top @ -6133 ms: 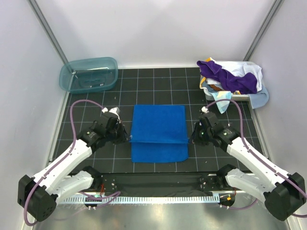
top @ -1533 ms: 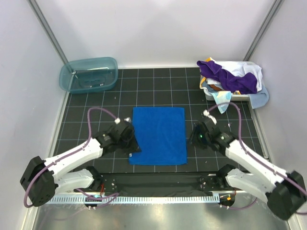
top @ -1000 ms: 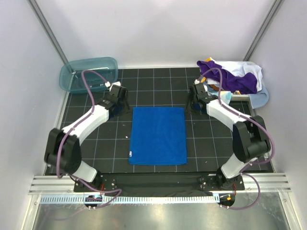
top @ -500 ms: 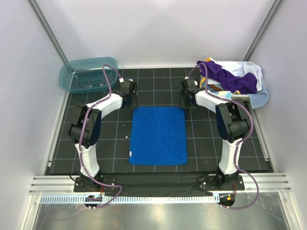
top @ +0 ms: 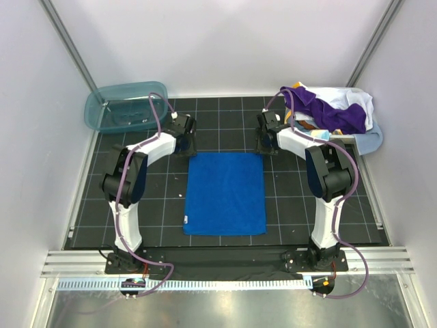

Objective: Fold and stack the towels
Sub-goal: Fold the towel

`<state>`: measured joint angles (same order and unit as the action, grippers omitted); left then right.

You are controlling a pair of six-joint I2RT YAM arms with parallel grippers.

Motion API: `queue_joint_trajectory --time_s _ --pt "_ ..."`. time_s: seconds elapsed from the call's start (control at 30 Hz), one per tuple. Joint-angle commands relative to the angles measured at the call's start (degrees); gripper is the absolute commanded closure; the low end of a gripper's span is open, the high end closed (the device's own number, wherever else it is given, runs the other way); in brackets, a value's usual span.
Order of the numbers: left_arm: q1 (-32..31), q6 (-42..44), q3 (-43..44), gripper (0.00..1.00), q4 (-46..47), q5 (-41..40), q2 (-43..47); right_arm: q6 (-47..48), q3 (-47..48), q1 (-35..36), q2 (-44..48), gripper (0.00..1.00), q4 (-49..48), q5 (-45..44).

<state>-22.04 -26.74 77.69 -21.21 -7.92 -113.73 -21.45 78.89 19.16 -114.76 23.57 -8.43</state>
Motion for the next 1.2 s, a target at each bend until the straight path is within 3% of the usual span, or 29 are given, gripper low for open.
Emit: queue_joint_trajectory --time_s 0.0,0.23,0.53,0.87,1.17 --pt "0.33 1.34 2.38 0.58 1.61 -0.69 -0.96 0.71 1.95 -0.17 2.96 0.48 -0.11 -1.50" --pt "0.33 1.34 1.77 0.61 1.43 -0.08 -0.97 0.53 2.67 -0.17 7.00 0.45 2.18 -1.94" --pt "0.42 -0.07 -0.26 0.56 4.25 2.47 0.96 -0.08 -2.95 0.35 9.47 0.46 0.52 -0.46" --pt "0.42 -0.42 -4.47 0.51 7.06 4.67 4.48 0.36 -4.63 1.15 6.13 0.47 -1.07 1.04" --pt "0.42 0.02 -4.04 0.56 5.74 2.83 2.38 0.45 -3.39 1.32 2.09 0.50 -0.81 1.13"
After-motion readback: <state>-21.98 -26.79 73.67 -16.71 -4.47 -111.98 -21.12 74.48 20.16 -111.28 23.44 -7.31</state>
